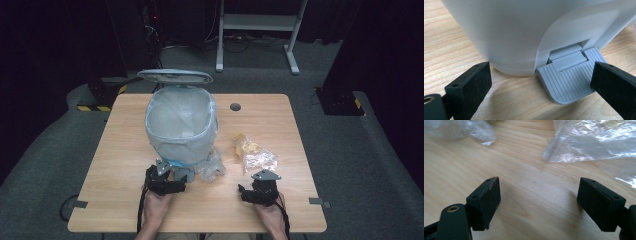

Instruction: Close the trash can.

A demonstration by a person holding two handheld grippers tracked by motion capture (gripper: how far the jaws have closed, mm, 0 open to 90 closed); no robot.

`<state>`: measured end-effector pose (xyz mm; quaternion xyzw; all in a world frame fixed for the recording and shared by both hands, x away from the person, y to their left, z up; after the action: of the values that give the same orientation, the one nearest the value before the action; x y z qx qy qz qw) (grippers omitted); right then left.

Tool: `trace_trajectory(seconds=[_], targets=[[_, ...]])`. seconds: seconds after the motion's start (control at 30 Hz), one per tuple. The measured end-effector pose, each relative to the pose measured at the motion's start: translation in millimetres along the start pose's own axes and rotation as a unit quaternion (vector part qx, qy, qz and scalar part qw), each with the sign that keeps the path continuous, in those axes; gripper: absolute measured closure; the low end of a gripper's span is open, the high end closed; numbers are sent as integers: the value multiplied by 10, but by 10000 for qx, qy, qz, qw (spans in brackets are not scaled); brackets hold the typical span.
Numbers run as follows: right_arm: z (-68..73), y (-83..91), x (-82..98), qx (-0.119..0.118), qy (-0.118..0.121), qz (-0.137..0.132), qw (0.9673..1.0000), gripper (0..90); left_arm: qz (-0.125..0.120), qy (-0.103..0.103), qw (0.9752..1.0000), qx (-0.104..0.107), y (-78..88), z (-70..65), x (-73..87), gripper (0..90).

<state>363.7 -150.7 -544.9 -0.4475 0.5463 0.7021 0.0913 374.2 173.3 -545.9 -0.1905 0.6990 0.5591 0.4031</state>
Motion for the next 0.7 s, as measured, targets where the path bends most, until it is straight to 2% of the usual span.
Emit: trace_trajectory(seconds=[0.03, 0.1, 0.2, 0.3, 0.33, 0.37, 0.5, 0.7], targets=[[16, 17, 6, -50, 36, -22, 10000, 180, -39, -88, 9999, -59, -1, 18, -8, 37], [44, 60, 10, -143, 92, -99, 9998, 180, 12, -25, 10000, -12, 0, 16, -4, 37], [93, 131, -15, -325, 124, -203, 9992, 195, 4, -42, 10000, -20, -2, 25, -6, 38], [152, 207, -65, -475, 202, -451, 9976, 290, 1, -43, 10000, -25, 0, 21, -6, 38], [152, 207, -65, -475, 202, -451, 9976, 290, 1, -43, 10000, -25, 0, 21, -6, 38], [192, 225, -109, -594, 250, -592, 9962, 314, 0, -43, 10000, -25, 0, 21, -6, 38], [238, 179, -180, -751, 341, -528, 9952, 346, 1, -45, 10000, -25, 0, 22, -6, 39], [289, 146, -260, -892, 282, -602, 9938, 352, 4, -37, 10000, -20, 0, 22, -6, 38]])
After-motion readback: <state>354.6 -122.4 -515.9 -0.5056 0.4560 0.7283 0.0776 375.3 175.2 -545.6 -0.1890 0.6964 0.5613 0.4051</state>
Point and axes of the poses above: each handheld gripper's, and its own axes: y roughly backward along the jaws, x roughly out of its underside, z roughly to its left, the point moved 3 cm from there along -y, roughly forward along the jaws, and after that the axes turned 1 degree about -z, right-handed, at the moved point
